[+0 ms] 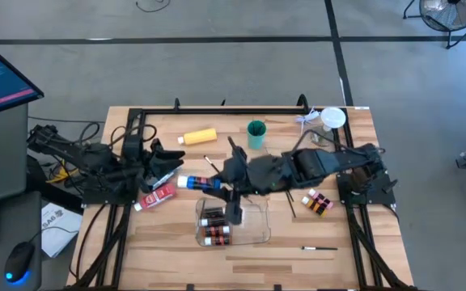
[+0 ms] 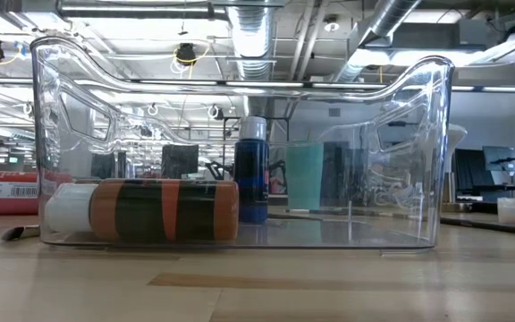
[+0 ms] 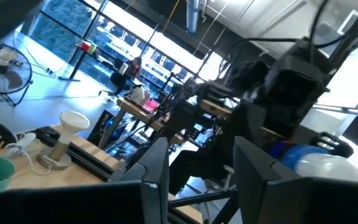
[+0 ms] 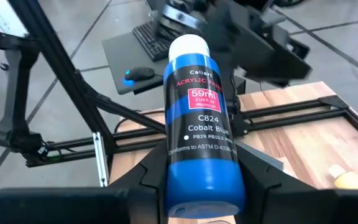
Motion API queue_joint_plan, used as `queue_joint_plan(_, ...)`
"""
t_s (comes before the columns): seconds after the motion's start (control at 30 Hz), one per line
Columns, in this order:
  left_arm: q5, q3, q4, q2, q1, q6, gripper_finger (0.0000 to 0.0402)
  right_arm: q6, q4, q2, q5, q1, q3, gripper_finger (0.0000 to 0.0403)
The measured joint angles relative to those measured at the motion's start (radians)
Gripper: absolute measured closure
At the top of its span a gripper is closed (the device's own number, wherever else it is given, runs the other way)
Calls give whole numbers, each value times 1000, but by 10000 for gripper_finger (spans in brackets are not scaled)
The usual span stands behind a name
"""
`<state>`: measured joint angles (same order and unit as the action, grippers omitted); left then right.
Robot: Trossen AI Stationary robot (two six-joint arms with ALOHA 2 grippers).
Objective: Pick & Place Paint Supplies
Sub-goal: Put the blue paint bottle into the transparent bin
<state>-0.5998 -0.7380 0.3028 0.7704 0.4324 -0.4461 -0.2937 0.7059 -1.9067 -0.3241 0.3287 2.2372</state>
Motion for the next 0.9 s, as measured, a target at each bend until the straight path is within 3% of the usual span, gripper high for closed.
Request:
queue_joint_plan(0.6,1,-1,19,-4,0,-63,313,-48,102,-1,-194,129,-6,295)
queue_joint_plan(0.73,-7,-2,20,12,0,-96,313,-59,82,33,-202,140,-111,295)
queue_joint_plan(0.9,-12,-2,40,67,-4,-165,313,-74,-148,202,-202,149,-392,295)
